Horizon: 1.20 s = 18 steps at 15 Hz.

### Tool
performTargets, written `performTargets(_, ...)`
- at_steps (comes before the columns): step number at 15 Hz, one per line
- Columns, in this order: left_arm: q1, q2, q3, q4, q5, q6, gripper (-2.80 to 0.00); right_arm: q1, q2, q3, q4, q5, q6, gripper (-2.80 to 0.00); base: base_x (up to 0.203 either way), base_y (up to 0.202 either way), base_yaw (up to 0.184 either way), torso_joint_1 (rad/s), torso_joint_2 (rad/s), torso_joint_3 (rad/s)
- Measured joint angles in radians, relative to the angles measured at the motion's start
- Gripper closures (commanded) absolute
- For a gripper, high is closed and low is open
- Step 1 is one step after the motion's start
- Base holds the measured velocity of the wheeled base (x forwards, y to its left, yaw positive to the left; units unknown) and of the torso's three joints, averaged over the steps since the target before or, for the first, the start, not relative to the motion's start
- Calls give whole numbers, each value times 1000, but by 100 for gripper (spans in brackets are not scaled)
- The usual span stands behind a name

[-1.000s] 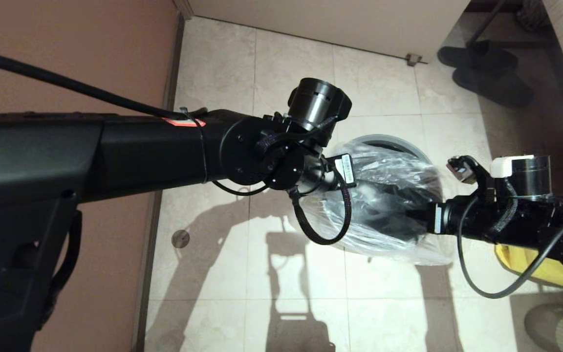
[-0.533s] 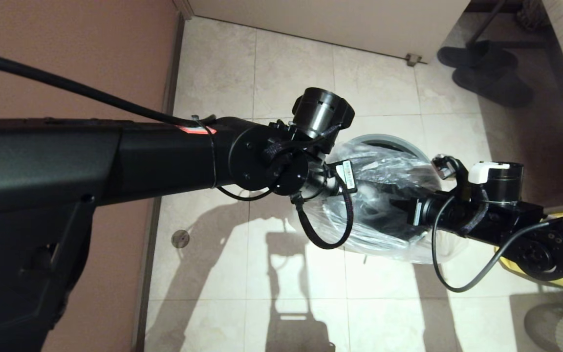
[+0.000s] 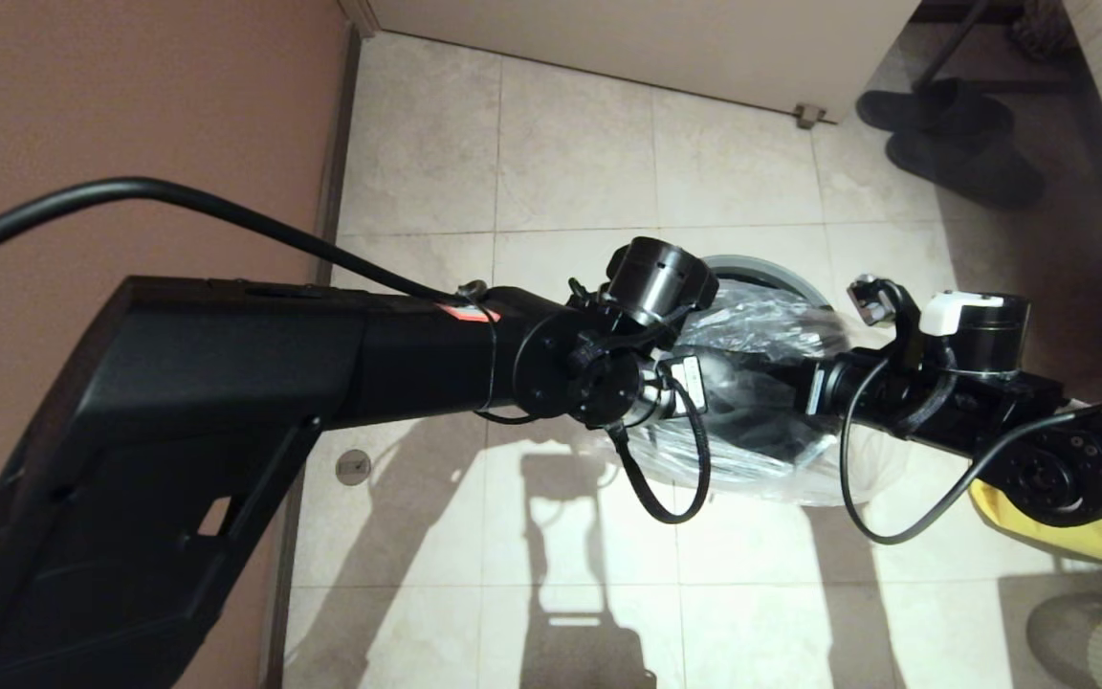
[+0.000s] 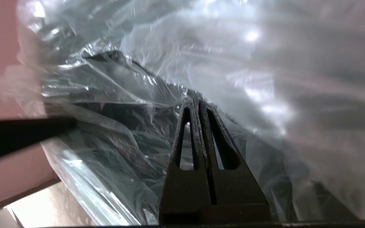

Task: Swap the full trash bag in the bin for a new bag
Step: Put the new garbage bag on the trash can

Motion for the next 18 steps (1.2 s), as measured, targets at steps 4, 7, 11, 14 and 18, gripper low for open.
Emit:
performTargets(4, -19, 16, 0, 0, 0, 0, 0, 0, -14, -17, 0, 0, 1, 0, 0, 0, 0, 0, 0, 0)
performTargets(7, -33, 20, 1, 2, -1, 0, 0, 0, -16, -60, 1, -2, 4, 0, 0, 0, 0, 0, 0, 0)
performTargets(11, -49, 20, 3, 4, -3, -1, 0, 0, 23, -176, 10, -29, 20, 0, 0, 0, 0, 0, 0, 0)
performTargets(14, -52, 20, 3, 3, -3, -2, 0, 0, 51, -232, 55, -44, 19, 0, 0, 0, 0, 0, 0, 0)
performTargets(18, -52, 19, 3, 3, -3, -2, 0, -2, -11, -197, 112, -43, -29, 0, 0, 0, 0, 0, 0, 0)
